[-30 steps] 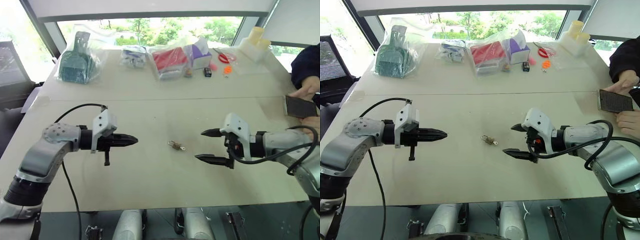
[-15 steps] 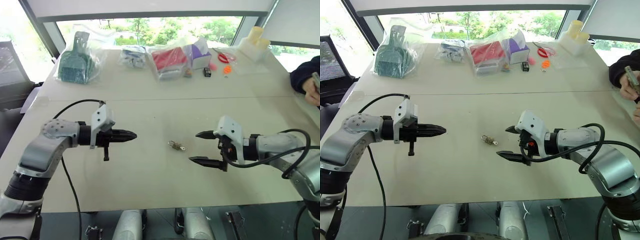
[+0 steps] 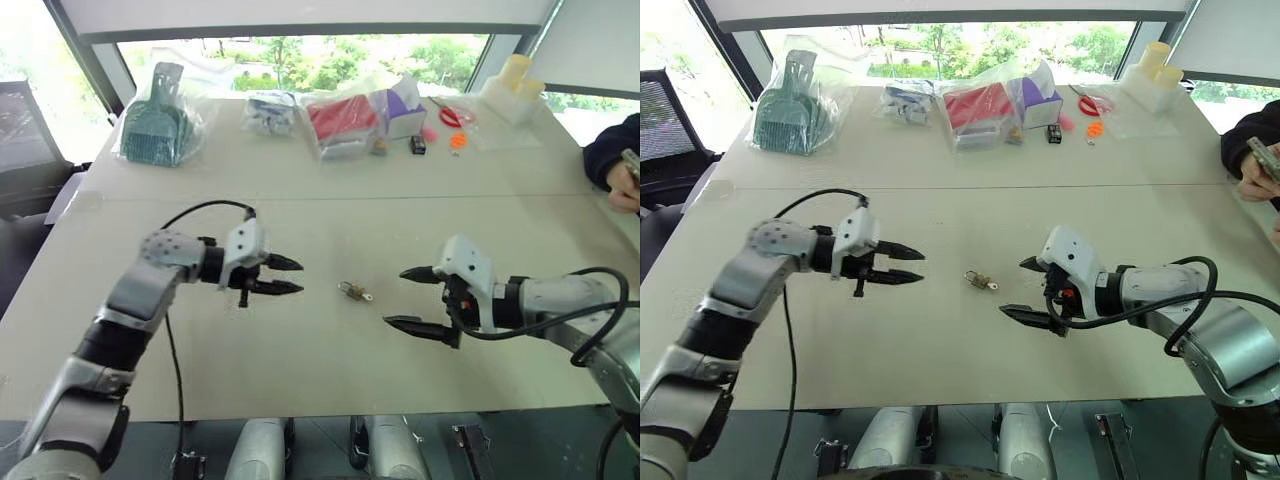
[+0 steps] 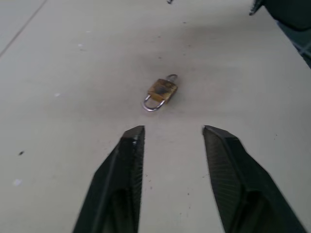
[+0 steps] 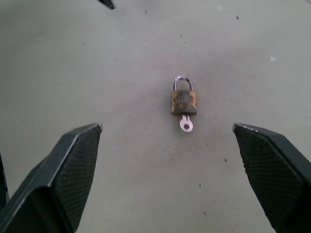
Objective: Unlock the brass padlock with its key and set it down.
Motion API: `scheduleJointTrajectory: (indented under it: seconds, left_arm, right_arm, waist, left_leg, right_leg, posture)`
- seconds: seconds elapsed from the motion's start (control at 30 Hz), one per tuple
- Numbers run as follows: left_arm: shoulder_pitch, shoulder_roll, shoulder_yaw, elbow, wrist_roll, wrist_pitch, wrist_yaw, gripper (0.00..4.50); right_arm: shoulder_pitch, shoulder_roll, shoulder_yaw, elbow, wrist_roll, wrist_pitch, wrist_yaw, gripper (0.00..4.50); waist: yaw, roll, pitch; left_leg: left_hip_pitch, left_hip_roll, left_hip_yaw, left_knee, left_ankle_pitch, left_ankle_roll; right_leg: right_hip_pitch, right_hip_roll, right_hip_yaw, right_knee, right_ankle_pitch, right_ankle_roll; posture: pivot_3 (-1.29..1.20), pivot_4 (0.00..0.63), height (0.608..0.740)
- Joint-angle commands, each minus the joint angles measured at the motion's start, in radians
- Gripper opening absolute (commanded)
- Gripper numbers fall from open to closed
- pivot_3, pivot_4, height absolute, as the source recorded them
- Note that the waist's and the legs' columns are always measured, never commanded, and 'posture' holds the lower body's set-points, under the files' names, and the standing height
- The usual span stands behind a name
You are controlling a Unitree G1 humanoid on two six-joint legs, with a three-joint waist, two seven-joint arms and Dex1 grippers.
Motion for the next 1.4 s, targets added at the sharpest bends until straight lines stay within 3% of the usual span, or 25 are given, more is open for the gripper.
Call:
scheduleJointTrajectory:
  seconds: [0.03,0.1,0.3,0.53,1.2,1.3,1.4]
  left_arm:
    - [-0.12,-0.054,-0.027,0.161,0.048,-0.174,-0.091,3.57]
    - [-0.184,-0.115,-0.053,0.294,0.082,-0.265,-0.125,4.43]
    - [-0.316,-0.265,-0.091,0.61,0.164,-0.485,-0.197,4.47]
    - [-0.443,-0.398,-0.095,0.901,0.267,-0.618,-0.153,4.47]
    - [-0.5,-0.489,-0.053,1.077,0.398,-0.626,-0.041,4.47]
    - [-0.5,-0.496,-0.049,1.079,0.407,-0.622,-0.04,3.66]
    - [-0.494,-0.495,-0.049,1.082,0.418,-0.619,-0.049,2.29]
  right_arm:
    - [0.002,0.003,-0.049,-0.064,0.018,0.005,-0.033,4.5]
    - [0.034,-0.001,-0.061,-0.086,0.011,0.009,-0.055,4.5]
    - [0.087,0.007,-0.105,-0.149,0.037,0.046,-0.116,4.5]
    - [0.165,0.018,-0.167,-0.225,0.07,0.085,-0.183,4.5]
    - [0.186,0.008,-0.164,-0.254,0.079,0.087,-0.247,4.5]
    - [0.189,0.003,-0.166,-0.251,0.075,0.083,-0.243,4.5]
    - [0.187,0.002,-0.16,-0.247,0.07,0.079,-0.241,4.5]
  waist:
    - [0.009,0.0,0.0]
    - [0.015,0.0,0.0]
    - [0.011,-0.001,0.0]
    - [0.011,-0.001,0.0]
    - [0.012,-0.001,0.0]
    - [0.013,-0.001,0.0]
    - [0.012,-0.001,0.0]
  left_leg:
    - [0.0,0.0,0.0,0.0,0.0,0.0]
    - [0.0,0.0,0.0,0.0,0.0,0.0]
    - [-0.001,-0.001,0.0,0.001,-0.001,0.002]
    - [-0.001,-0.001,-0.001,0.001,-0.001,0.002]
    - [-0.001,0.0,-0.002,0.002,-0.002,0.003]
    - [-0.001,0.0,-0.002,0.002,-0.002,0.003]
    - [-0.001,0.0,-0.002,0.003,-0.002,0.003]
  right_leg:
    - [0.0,0.0,0.0,0.0,0.0,0.0]
    - [0.0,0.0,0.0,0.0,0.0,0.0]
    - [0.001,-0.001,0.0,-0.001,0.002,0.002]
    - [0.0,0.0,-0.001,-0.001,0.002,0.003]
    - [0.002,-0.001,-0.001,-0.001,0.002,0.004]
    - [0.002,-0.001,-0.001,-0.001,0.002,0.004]
    - [0.002,-0.001,-0.001,-0.001,0.002,0.004]
  posture:
    - [0.0,0.15,0.74]
    - [0.0,0.15,0.74]
    - [0.0,0.15,0.74]
    - [0.0,0.15,0.74]
    - [0.0,0.15,0.74]
    - [0.0,0.15,0.74]
    - [0.0,0.15,0.74]
